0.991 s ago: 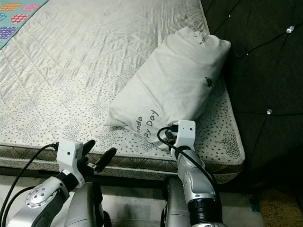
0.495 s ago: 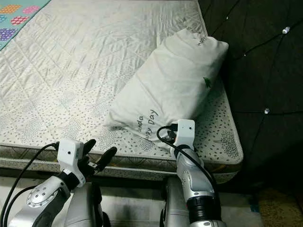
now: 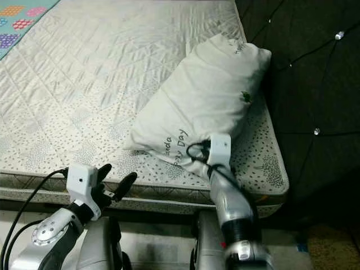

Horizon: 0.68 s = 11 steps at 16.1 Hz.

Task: Clean up the room

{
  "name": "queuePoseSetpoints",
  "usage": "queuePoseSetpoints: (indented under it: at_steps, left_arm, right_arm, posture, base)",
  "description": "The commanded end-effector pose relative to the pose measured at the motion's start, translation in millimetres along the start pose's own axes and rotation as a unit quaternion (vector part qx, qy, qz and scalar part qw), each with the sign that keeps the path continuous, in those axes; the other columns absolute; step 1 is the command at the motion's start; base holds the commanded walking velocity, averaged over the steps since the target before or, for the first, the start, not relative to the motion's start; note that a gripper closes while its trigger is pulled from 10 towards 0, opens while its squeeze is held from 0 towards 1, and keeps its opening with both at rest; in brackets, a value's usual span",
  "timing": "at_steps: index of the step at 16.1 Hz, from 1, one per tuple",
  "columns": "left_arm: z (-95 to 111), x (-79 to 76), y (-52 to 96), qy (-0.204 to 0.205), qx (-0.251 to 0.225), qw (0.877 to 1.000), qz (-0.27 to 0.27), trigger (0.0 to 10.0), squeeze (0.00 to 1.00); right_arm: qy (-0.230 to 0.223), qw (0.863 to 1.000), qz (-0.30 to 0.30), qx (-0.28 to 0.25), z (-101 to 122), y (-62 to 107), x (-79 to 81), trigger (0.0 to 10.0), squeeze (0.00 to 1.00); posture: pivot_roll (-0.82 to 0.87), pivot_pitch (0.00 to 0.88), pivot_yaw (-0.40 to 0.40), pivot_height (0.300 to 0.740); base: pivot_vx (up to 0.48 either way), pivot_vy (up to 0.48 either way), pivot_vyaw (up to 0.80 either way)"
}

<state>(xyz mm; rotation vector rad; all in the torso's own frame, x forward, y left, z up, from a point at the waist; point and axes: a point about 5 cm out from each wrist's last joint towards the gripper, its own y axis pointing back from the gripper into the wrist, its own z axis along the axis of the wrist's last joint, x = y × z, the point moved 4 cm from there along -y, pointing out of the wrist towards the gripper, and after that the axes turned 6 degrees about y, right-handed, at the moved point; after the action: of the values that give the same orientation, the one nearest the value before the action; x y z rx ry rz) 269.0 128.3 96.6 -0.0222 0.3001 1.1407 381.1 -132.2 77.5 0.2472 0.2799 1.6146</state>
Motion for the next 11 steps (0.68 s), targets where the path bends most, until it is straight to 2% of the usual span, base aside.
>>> queuePoseSetpoints:
  at_steps: [1,4,6,9,11]
  left_arm:
    - [-0.6,4.6,1.3,-0.007,0.001,1.000,0.012,10.0,0.00]
    - [0.5,7.0,1.6,-0.010,-0.002,1.000,0.018,10.0,0.00]
    - [1.1,8.8,1.7,-0.012,-0.004,1.000,0.023,10.0,0.00]
    - [2.7,11.4,1.0,-0.015,-0.006,1.000,0.026,10.0,0.00]
    - [2.8,12.1,0.2,-0.016,-0.006,0.999,0.027,10.0,0.00]
  right_arm:
    - [0.005,0.999,-0.018,-0.029,18.5,-4.8,-10.6,0.0,0.00]
    - [0.029,0.997,-0.049,-0.055,43.9,-13.6,-32.2,0.0,0.00]
    - [0.043,0.991,-0.099,-0.078,69.7,-17.8,-61.4,0.0,0.00]
    - [0.052,0.982,-0.152,-0.097,90.6,-13.9,-98.0,0.0,0.00]
    - [0.057,0.978,-0.171,-0.102,96.9,-11.2,-111.8,0.0,0.00]
  posture:
    - [-0.07,0.135,-0.014,0.591]
    - [-0.07,0.132,-0.014,0.591]
    - [-0.06,0.127,-0.012,0.591]
    - [-0.07,0.124,-0.009,0.591]
    - [-0.07,0.118,-0.006,0.591]
  base:
    - [0.000,0.000,0.00]
    - [0.000,0.000,0.00]
    - [0.000,0.000,0.00]
    - [0.000,0.000,0.00]
    - [0.000,0.000,0.00]
